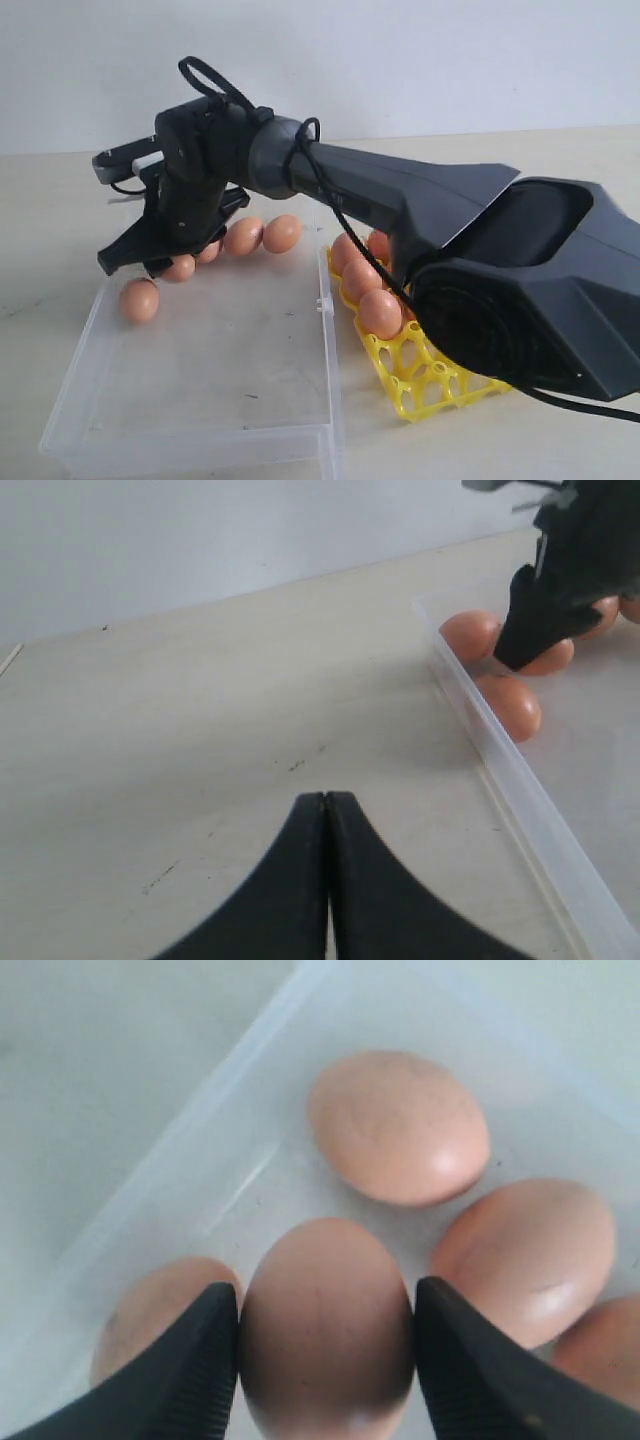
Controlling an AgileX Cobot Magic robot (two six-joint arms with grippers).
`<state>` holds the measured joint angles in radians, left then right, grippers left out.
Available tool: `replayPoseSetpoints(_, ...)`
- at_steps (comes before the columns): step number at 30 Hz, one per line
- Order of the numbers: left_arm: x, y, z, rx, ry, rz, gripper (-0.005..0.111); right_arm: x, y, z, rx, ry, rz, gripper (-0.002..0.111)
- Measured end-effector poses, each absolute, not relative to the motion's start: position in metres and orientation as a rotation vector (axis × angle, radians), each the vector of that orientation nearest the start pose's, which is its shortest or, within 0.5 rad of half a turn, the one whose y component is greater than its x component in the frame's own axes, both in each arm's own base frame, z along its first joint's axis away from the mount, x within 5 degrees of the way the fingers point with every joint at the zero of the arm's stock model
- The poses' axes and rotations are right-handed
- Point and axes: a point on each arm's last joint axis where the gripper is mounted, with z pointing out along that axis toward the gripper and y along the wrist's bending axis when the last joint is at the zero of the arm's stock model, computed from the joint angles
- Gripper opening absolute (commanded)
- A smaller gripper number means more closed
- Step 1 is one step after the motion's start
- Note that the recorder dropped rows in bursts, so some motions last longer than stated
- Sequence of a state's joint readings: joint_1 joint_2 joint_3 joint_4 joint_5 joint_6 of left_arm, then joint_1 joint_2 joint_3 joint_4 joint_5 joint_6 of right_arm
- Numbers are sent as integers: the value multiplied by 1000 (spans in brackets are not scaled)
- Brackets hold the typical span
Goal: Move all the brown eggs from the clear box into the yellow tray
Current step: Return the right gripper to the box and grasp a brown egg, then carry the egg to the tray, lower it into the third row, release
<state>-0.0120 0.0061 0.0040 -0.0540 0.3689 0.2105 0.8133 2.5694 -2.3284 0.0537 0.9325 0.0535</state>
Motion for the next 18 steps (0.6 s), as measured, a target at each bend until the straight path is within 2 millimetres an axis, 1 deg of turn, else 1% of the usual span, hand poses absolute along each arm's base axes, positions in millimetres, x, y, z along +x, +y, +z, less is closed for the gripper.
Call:
replayPoseSetpoints(4,53,-2,178,174,1855,84,0,375,400,192,-929,2380,390,0)
replayPoseSetpoints(6,53,-2,178,174,1855,84,0,370,394,216,-922,2297,384,0)
replayPoseSetpoints(7,53,-2,178,174,1855,84,0,367,390,219,-925,2278,375,0)
replayPoseSetpoints(10,53,-2,178,174,1855,84,0,351,373,243,-907,2181,395,0)
replayPoseSetpoints(11,53,-2,178,174,1855,84,0,343,365,242,-903,2154,402,0)
replayPoseSetpoints(12,53,-2,178,174,1855,84,0,336,356,249,-889,2117,416,0)
replayPoseSetpoints(13,53,-2,178,174,1855,84,0,330,347,251,-878,2091,426,0)
replayPoseSetpoints(14,53,-2,178,174,1855,84,0,321,331,254,-852,2047,443,0)
replayPoseSetpoints(16,53,-2,178,174,1855,84,0,309,306,258,-803,1974,465,0)
replayPoseSetpoints(17,53,-2,178,174,1855,84,0,297,285,259,-775,1947,469,0)
replayPoseSetpoints(18,53,-2,178,174,1855,84,0,292,269,262,-741,1908,474,0)
